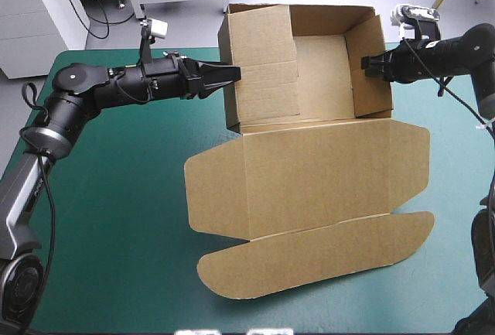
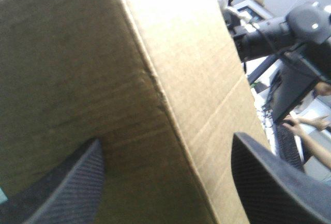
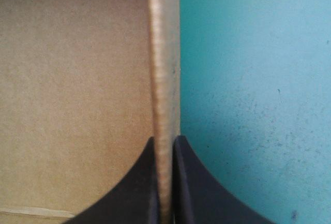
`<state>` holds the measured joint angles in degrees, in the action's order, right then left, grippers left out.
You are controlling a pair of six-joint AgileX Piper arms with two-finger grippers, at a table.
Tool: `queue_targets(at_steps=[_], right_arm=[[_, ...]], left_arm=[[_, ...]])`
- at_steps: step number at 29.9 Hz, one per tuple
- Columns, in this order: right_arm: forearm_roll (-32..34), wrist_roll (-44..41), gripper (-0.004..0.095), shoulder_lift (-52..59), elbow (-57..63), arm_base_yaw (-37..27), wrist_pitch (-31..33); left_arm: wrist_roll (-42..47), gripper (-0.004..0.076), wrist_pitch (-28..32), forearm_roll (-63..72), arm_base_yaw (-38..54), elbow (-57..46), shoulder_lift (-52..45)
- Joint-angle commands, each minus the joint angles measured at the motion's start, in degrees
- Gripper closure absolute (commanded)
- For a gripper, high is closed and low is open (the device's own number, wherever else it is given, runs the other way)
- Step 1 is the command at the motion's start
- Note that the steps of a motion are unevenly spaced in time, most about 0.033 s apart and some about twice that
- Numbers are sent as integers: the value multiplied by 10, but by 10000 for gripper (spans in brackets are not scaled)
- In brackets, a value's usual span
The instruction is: Fold the box
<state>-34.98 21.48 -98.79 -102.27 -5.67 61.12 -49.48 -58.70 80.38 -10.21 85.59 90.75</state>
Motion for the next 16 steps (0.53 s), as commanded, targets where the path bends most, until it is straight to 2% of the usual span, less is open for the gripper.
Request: queue_targets(at_steps=[1,9,16], right_arm=[[-45,-17,921,27,-17,0,-25],[-45,-35,914,27,-17,2,-26],[-11,-63,907,25,-17,41,-41]], left_arm=[[70,225,54,-90,-33,58,-23],[216,225,88,-294,-57,121,-22],[274,225,89,-366,-60,123,-19]])
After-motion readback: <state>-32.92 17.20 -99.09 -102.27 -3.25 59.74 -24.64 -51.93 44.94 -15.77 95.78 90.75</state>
